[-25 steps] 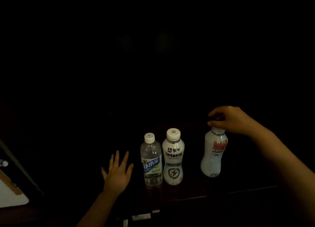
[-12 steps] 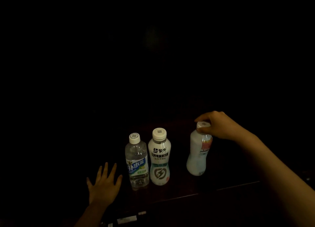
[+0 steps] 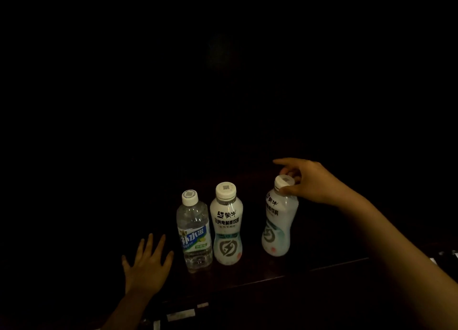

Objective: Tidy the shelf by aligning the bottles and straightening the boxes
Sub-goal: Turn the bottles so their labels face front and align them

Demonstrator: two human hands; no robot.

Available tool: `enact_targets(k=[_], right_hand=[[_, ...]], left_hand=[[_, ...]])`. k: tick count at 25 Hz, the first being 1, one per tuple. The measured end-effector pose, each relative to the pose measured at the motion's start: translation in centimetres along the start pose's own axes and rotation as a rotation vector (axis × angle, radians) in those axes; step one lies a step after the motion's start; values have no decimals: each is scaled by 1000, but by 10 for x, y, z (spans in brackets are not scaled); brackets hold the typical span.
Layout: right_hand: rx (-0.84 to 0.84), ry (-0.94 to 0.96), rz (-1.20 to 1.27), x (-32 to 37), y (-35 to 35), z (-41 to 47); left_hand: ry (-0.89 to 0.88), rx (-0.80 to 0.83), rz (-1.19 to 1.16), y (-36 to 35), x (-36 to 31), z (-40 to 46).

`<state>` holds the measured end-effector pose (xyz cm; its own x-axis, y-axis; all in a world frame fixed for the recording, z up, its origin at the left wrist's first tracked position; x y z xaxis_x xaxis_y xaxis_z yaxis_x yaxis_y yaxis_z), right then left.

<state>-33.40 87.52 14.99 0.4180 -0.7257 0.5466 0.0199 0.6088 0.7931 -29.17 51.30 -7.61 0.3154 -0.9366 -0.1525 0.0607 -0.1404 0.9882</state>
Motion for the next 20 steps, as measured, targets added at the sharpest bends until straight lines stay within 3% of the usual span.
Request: enact_targets(k=[4, 9, 20], right_hand=[[89, -3, 259, -5, -3, -7], [-99, -48, 232, -15, -4, -15], [187, -3, 475, -18, -15, -8]], left_hand=[[1, -6, -17, 0, 0, 1], [2, -1, 2, -2, 1, 1], [-6, 6, -4, -1, 1, 0]])
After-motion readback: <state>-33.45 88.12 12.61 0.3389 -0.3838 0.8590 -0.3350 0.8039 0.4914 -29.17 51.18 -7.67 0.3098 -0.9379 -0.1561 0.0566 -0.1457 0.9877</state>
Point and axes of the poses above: each hand's wrist, its own z-axis towards the middle knuckle, its own y-axis out of the back of the hand, x = y × z, the point moved 7 cm from there along z, towards the middle knuckle, and after that the axes turned 1 degree about z, right-handed, at the moved point
